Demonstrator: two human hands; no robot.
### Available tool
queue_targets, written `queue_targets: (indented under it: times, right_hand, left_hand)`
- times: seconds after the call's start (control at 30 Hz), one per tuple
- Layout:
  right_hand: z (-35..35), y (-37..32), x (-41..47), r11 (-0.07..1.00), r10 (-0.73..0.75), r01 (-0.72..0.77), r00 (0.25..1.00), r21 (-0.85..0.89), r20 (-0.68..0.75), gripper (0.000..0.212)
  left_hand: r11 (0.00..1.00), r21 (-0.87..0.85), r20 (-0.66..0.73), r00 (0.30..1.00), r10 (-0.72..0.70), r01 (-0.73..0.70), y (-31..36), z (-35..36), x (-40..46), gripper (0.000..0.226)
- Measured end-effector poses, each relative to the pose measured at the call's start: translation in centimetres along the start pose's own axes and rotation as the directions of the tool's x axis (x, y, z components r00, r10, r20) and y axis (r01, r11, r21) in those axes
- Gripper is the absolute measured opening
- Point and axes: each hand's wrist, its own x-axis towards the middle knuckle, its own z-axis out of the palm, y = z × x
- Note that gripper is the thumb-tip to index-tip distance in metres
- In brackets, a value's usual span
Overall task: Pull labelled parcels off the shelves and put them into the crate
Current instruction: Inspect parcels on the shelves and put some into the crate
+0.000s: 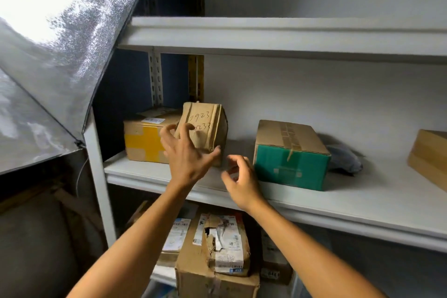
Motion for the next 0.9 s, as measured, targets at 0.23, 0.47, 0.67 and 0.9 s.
queue_targets:
  times: [0.23,0.47,0.67,0.9]
  right_hand:
    - [0.2,-2.6,1.6,0.870,0.354,-0.402,0.912,0.285,0.205,0.089]
    - [1.2,-2.5,2.0,0.825,0.243,-0.335,0.937,0.455,0.250,0.110]
    - [1.1,-3.8,1.5,0.753,0.031,-0.196,0.964,0.629,0.263,0.111]
    - [-0.6,-3.6,0.9,0.929,-0.106,0.015,0.968,0.371,0.226,0.115]
  left_hand:
    - [0.995,-0.087,0.205,0.978,-0.025,0.043,-1.5,-3.1,0.4,0.081]
    - [0.871,-0.410,0.191,0.959,-0.210,0.272,-1.2,-6.2,1.8,0.066]
    - [0.312,-0.419,0.688,0.522,-0.504,0.853,-0.4,-9.7,1.5,0.044]
    - [0.135,-0.276,0.915,0.303,-0.266,0.952,-3.8,-11.6,0.7,0.076]
